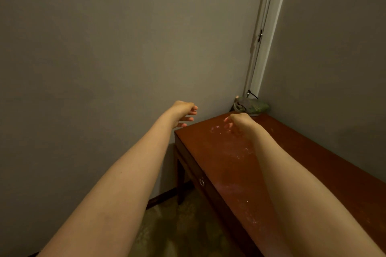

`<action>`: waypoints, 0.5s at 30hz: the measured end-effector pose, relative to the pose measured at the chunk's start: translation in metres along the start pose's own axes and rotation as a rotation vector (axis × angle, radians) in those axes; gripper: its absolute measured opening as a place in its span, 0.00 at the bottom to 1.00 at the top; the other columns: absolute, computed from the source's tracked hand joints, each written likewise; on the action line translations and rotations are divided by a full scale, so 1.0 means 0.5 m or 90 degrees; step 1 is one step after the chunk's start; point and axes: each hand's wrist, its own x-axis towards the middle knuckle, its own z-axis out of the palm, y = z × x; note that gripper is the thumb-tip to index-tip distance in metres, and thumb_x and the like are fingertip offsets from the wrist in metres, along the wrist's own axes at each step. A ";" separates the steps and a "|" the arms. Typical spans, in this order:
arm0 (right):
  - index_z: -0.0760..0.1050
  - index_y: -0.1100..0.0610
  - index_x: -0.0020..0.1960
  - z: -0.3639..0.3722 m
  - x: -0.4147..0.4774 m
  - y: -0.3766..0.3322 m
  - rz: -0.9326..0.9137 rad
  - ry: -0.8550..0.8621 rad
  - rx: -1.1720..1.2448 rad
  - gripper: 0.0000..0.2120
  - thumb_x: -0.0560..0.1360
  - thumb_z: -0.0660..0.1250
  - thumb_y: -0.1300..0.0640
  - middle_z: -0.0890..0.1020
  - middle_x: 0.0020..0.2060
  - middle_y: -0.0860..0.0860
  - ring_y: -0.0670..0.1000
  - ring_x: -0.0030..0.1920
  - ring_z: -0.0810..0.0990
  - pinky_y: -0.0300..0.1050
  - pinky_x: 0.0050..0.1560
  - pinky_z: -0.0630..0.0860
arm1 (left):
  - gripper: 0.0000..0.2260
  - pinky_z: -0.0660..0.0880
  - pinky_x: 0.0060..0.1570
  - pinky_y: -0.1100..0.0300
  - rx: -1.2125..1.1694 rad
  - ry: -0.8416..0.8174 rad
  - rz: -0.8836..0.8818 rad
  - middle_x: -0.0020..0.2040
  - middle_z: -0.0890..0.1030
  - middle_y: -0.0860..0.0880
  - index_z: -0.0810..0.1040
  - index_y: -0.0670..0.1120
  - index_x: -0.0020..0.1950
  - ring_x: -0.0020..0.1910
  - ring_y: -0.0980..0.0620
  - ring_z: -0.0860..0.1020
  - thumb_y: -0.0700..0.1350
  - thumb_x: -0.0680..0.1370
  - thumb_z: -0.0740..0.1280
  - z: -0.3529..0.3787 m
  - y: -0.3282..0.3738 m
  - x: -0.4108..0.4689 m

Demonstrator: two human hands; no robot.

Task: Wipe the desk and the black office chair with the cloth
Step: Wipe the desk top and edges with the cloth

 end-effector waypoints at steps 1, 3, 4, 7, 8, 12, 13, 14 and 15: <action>0.72 0.65 0.53 0.003 0.026 -0.004 0.006 0.006 0.006 0.09 0.79 0.55 0.65 0.77 0.31 0.56 0.50 0.24 0.71 0.39 0.26 0.63 | 0.08 0.67 0.37 0.62 0.005 -0.009 -0.001 0.41 0.77 0.54 0.73 0.50 0.41 0.35 0.56 0.74 0.44 0.79 0.59 0.001 0.003 0.035; 0.73 0.64 0.53 0.010 0.076 -0.013 0.020 0.023 0.015 0.09 0.78 0.56 0.64 0.76 0.32 0.56 0.50 0.26 0.71 0.42 0.29 0.65 | 0.08 0.67 0.37 0.61 0.019 -0.031 0.000 0.41 0.77 0.54 0.73 0.50 0.41 0.35 0.56 0.74 0.44 0.79 0.60 0.003 0.012 0.097; 0.73 0.64 0.53 0.012 0.099 -0.019 0.026 0.032 0.020 0.09 0.78 0.56 0.64 0.77 0.33 0.55 0.50 0.28 0.72 0.43 0.31 0.67 | 0.07 0.67 0.37 0.62 0.025 -0.045 0.005 0.42 0.77 0.54 0.73 0.50 0.42 0.35 0.56 0.74 0.44 0.79 0.60 0.002 0.019 0.125; 0.75 0.64 0.53 0.014 0.178 -0.041 0.033 0.064 0.048 0.09 0.78 0.58 0.63 0.77 0.35 0.55 0.51 0.30 0.73 0.45 0.33 0.69 | 0.07 0.67 0.37 0.61 0.036 -0.076 0.024 0.42 0.77 0.53 0.73 0.50 0.42 0.35 0.56 0.74 0.44 0.79 0.59 -0.001 0.048 0.217; 0.75 0.65 0.54 0.016 0.204 -0.048 0.041 0.075 0.061 0.10 0.78 0.58 0.63 0.77 0.34 0.55 0.52 0.30 0.73 0.46 0.34 0.69 | 0.07 0.67 0.37 0.61 0.043 -0.089 0.026 0.42 0.77 0.53 0.73 0.50 0.42 0.35 0.56 0.74 0.44 0.79 0.59 -0.003 0.059 0.248; 0.74 0.66 0.53 0.022 0.305 -0.069 0.063 0.126 0.104 0.09 0.78 0.57 0.64 0.76 0.34 0.55 0.52 0.29 0.71 0.43 0.31 0.66 | 0.06 0.68 0.39 0.60 0.073 -0.143 0.037 0.43 0.77 0.53 0.74 0.49 0.44 0.36 0.56 0.74 0.44 0.79 0.59 -0.003 0.090 0.382; 0.74 0.65 0.50 0.024 0.319 -0.065 0.070 0.132 0.100 0.08 0.78 0.57 0.64 0.75 0.34 0.55 0.51 0.29 0.71 0.42 0.29 0.67 | 0.06 0.68 0.40 0.59 0.081 -0.150 0.038 0.43 0.77 0.53 0.74 0.49 0.45 0.36 0.56 0.74 0.44 0.79 0.59 0.000 0.091 0.404; 0.74 0.64 0.46 0.027 0.338 -0.059 0.078 0.138 0.097 0.08 0.79 0.57 0.64 0.75 0.34 0.55 0.51 0.28 0.71 0.41 0.27 0.68 | 0.05 0.68 0.41 0.59 0.090 -0.161 0.039 0.44 0.77 0.52 0.74 0.49 0.46 0.36 0.56 0.74 0.44 0.79 0.59 0.005 0.092 0.431; 0.74 0.63 0.44 0.030 0.357 -0.050 0.089 0.146 0.097 0.08 0.79 0.57 0.64 0.75 0.33 0.55 0.50 0.28 0.71 0.40 0.25 0.68 | 0.05 0.68 0.42 0.58 0.101 -0.173 0.040 0.45 0.77 0.52 0.74 0.48 0.47 0.36 0.55 0.74 0.44 0.79 0.59 0.012 0.093 0.459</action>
